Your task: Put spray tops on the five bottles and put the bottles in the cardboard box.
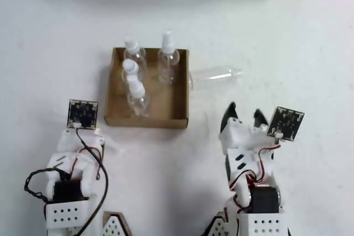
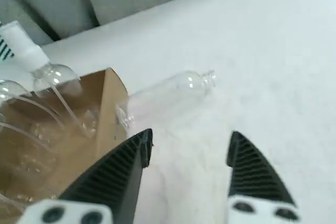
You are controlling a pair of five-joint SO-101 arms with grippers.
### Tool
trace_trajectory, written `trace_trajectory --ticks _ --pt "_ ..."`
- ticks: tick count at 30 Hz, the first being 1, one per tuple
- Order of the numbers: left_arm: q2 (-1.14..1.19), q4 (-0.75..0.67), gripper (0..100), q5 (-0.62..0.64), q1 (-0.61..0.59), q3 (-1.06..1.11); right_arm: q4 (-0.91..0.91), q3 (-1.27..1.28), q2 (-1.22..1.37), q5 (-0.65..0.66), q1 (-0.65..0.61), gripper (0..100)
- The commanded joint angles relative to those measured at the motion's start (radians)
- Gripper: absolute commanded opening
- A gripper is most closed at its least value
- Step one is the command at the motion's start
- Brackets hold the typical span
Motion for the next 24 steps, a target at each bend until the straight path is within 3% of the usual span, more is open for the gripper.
trace_trajectory --ticks 1,6,15,24 --pt "-0.012 -0.031 2 -0.012 0.013 -0.006 0.107 -0.052 0.007 -0.005 0.035 1.1" --pt "-0.012 -0.031 2 -0.012 0.01 -0.002 0.171 -0.044 0.015 -0.012 0.076 1.5" --pt "-0.012 -0.031 2 -0.012 0.013 0.017 0.061 -0.009 0.044 -0.098 0.082 1.5" --pt "-0.012 -0.031 2 -0.012 0.007 0.017 0.065 -0.322 0.53 -0.135 0.081 1.5"
